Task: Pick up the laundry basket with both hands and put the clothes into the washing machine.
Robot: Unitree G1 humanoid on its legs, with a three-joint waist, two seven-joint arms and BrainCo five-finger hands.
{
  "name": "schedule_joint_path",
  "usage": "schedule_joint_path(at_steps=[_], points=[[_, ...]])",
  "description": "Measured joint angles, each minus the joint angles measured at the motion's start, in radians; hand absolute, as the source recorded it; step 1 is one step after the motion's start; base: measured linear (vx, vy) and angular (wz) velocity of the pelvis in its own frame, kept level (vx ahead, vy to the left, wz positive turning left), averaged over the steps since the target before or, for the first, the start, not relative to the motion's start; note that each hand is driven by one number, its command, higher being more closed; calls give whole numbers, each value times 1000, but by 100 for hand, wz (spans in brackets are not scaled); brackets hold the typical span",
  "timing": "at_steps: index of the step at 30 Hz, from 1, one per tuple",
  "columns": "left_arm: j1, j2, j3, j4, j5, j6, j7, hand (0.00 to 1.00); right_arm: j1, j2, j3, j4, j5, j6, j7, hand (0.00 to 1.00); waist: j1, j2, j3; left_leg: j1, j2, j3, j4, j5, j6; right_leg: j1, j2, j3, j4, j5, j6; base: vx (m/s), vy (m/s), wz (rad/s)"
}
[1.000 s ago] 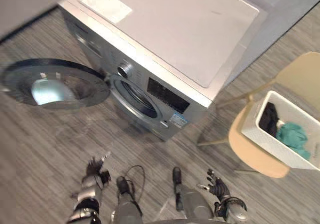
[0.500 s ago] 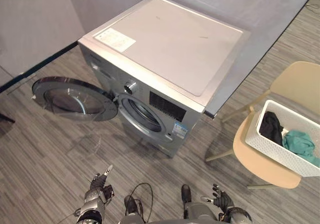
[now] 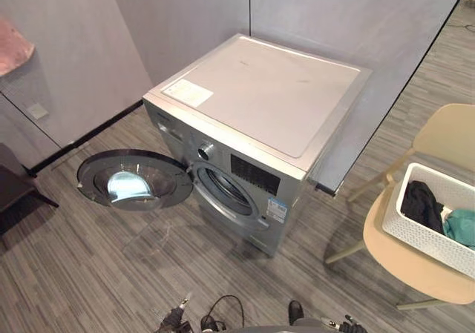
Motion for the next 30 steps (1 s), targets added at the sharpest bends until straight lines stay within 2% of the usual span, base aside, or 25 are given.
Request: schedule_joint_path(at_steps=[4,5,6,7,8,9,10,11,12,14,15,16,17,18,19,20,22,24,25,26,27,28,29,30], points=[[-2,-3,-3,-17,75,0,-2,0,23,35,-10,-96,11,3,0,0,-13,-19,-1,-8,0,106,3,-3,3,-97,12,98,37,13,-7,-99,24,-87],[-3,-1,-9,-51,109,-4,-1,0,32,54,19,-149,32,2,0,0,-14,-45,-7,-22,7,199,6,-5,0,-168,29,149,33,27,-16,-78,3,-156],[-3,1,-11,-65,125,-8,-1,0,33,62,34,-168,37,2,0,0,-13,-51,-12,-23,16,245,5,-5,0,-188,33,151,20,24,-16,-74,-37,-221],[-4,6,-12,-86,150,-10,-1,0,33,68,59,-194,43,-1,2,0,-20,-57,-21,-21,54,338,7,-2,5,-205,49,94,-20,-27,-43,-61,-104,-202],[-3,15,-10,-92,163,-12,-1,0,28,69,67,-196,50,-5,5,0,-20,-43,-22,-20,106,402,22,3,10,-238,60,-17,19,-31,-79,-3,-167,-231],[-20,35,-10,-93,175,-11,1,0,25,78,66,-185,53,-12,5,0,-24,-72,-25,1,161,463,81,-1,-4,-246,42,-182,147,3,-135,38,-163,-190],[-24,50,-12,-102,180,-12,1,0,41,81,64,-162,59,-14,4,0,-21,-109,-35,24,178,496,148,-31,-44,-216,-2,-286,206,42,-159,100,-140,-152],[-33,60,-12,-103,181,-11,1,0,44,85,64,-143,61,-14,2,0,-19,-128,-35,37,195,521,190,-50,-54,-204,10,-300,204,26,-141,46,-263,-132],[-64,54,-16,-96,180,-14,-1,0,27,63,64,-93,68,-19,-2,0,-31,-119,-34,64,218,543,216,-74,-52,-186,40,-305,174,33,-156,16,-230,-89],[-112,30,-25,-96,175,-18,-1,0,-14,24,38,-22,66,-11,-8,0,-31,-113,-26,71,186,525,186,-73,-50,-169,43,-310,116,40,-154,-59,-56,-57],[-119,23,-39,-99,160,-23,-1,0,-40,13,7,-1,62,0,-19,0,-29,-83,-12,78,176,547,170,-68,-42,-165,7,-415,118,-43,-157,-90,54,-40],[-118,17,-42,-98,151,-24,-1,0,-48,7,-11,1,54,3,-19,0,-29,-64,-6,82,179,560,154,-67,-33,-162,-28,-508,161,-84,-153,-93,-14,-25],[-113,0,-46,-95,133,-21,0,0,-61,2,-40,17,30,12,-18,0,-31,-35,5,83,189,566,174,-73,-38,-173,-104,-575,298,-119,-154,-49,-30,0],[-106,2,-47,-94,128,-21,0,0,-59,2,-45,25,27,17,-17,0,-29,-45,3,84,189,560,195,-86,-56,-161,-121,-559,321,-124,-114,-15,-109,-16],[-88,15,-41,-86,103,-19,-1,0,-71,-1,-64,39,18,31,-19,0,-7,-31,10,88,214,561,241,-111,-65,-146,-88,-547,282,-120,-70,-3,-125,-29],[-70,16,-38,-80,86,-17,0,0,-78,-3,-70,38,6,29,-19,0,-4,-3,6,76,245,554,261,-120,-60,-130,-49,-551,223,-109,-81,-3,-125,-39],[-71,24,-37,-77,56,-11,0,0,-99,0,-71,35,6,29,-18,0,-5,0,8,54,257,523,272,-142,-22,-125,-21,-562,188,-105,-84,-21,-82,-10],[-71,17,-6,-73,23,-11,0,0,-105,-4,-20,29,8,23,-20,0,-3,8,6,59,318,504,317,-154,-3,-87,41,-572,140,-81,-100,41,-87,-15],[-71,15,-2,-70,22,-11,0,0,-105,-5,0,23,8,21,-21,0,-1,4,11,67,335,507,338,-163,26,-78,55,-563,138,-85,-106,92,-43,-53],[-70,13,0,-54,22,-11,0,0,-111,-10,45,15,8,15,-22,0,9,-4,21,80,352,507,399,-193,167,-69,67,-524,143,-101,-125,121,-16,-95],[-66,10,-2,-40,21,-10,0,0,-121,-18,83,15,8,3,-27,0,29,-12,27,73,378,475,507,-157,294,-64,73,-469,143,-107,-135,107,-15,-109],[-63,8,-5,-39,17,-10,0,0,-129,-20,96,15,7,-1,-28,0,31,-18,30,52,394,421,573,-118,311,-56,76,-448,139,-106,-136,137,-20,-103],[-61,8,-10,-44,10,-15,0,0,-144,-29,124,13,6,-11,-31,0,32,-32,37,-3,392,267,706,-100,235,-34,67,-409,123,-105,-139,107,12,-75],[-68,2,-12,-45,3,-17,0,0,-156,-39,130,12,3,-15,-33,0,34,-28,49,-54,343,166,786,-177,135,-27,55,-378,120,-105,-144,153,143,-81]])
